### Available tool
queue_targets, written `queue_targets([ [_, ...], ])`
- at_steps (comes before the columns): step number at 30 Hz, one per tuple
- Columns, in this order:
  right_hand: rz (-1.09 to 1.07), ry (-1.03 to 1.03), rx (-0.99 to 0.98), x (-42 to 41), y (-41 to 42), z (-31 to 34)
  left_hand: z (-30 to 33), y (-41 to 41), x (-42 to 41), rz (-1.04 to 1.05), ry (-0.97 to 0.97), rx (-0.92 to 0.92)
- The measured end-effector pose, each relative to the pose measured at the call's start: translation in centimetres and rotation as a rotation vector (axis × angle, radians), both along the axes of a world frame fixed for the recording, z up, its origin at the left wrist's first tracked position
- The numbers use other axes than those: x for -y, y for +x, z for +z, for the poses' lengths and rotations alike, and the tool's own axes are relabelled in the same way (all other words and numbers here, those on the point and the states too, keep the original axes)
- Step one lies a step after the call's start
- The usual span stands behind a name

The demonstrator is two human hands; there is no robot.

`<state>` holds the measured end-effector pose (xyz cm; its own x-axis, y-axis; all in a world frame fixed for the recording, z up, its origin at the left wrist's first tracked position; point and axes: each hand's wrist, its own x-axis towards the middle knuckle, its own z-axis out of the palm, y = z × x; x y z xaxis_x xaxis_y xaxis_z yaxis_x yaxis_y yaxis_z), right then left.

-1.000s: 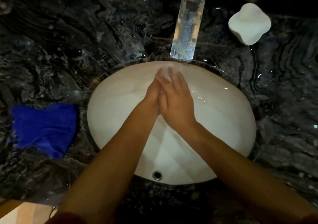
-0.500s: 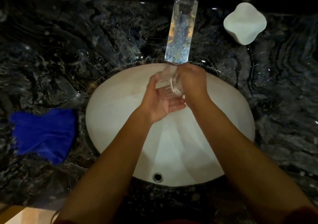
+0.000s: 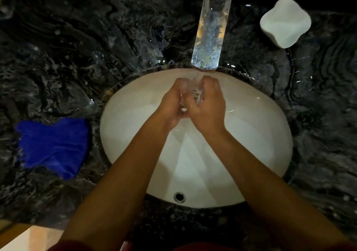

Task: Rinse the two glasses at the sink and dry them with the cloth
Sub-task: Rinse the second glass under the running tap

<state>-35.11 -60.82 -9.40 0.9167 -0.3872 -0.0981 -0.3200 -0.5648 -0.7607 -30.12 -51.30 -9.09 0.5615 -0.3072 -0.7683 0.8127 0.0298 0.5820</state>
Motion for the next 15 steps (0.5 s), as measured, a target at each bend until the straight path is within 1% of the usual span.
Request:
queue_targets([
  [1, -0.032, 0.103, -0.03, 0.3, 0.6, 0.5, 0.3, 0.2, 0.0, 0.003, 0.031, 0.028],
  [2, -0.077, 0.197, -0.108, 0.6, 1.1, 0.7, 0.5, 0.4, 0.0, 0.024, 0.065, 0.053],
  [4, -0.177, 0.389, -0.332, 1.2, 2.3, 1.1, 1.0, 0.6, 0.2, 0.053, 0.161, 0.13],
  [7, -0.349, 0.859, -0.6, 2.0, 2.5, 1.1, 1.3, -0.3, 1.0, 0.051, 0.333, 0.339],
  [8, -0.373, 0.985, -0.637, 2.3, 2.2, 0.8, 1.6, -0.8, 1.1, 0.061, 0.346, 0.396],
  [10, -0.376, 1.233, -0.626, 3.1, 1.5, 0.1, 1.5, -1.2, 0.9, 0.056, 0.263, 0.426],
  [11, -0.354, 1.344, -0.609, 3.4, 1.1, -0.1, 1.5, -1.3, 0.6, 0.012, 0.206, 0.427],
  [12, -0.335, 1.41, -0.599, 3.5, 1.0, -0.5, 1.4, -1.3, 0.2, -0.048, 0.158, 0.442],
  [13, -0.319, 1.442, -0.588, 3.6, 1.0, -0.6, 1.2, -1.2, -0.1, -0.114, 0.131, 0.463],
  [15, -0.311, 1.386, -0.581, 3.6, 1.0, -0.8, 1.0, -1.4, -0.1, -0.193, 0.157, 0.483],
])
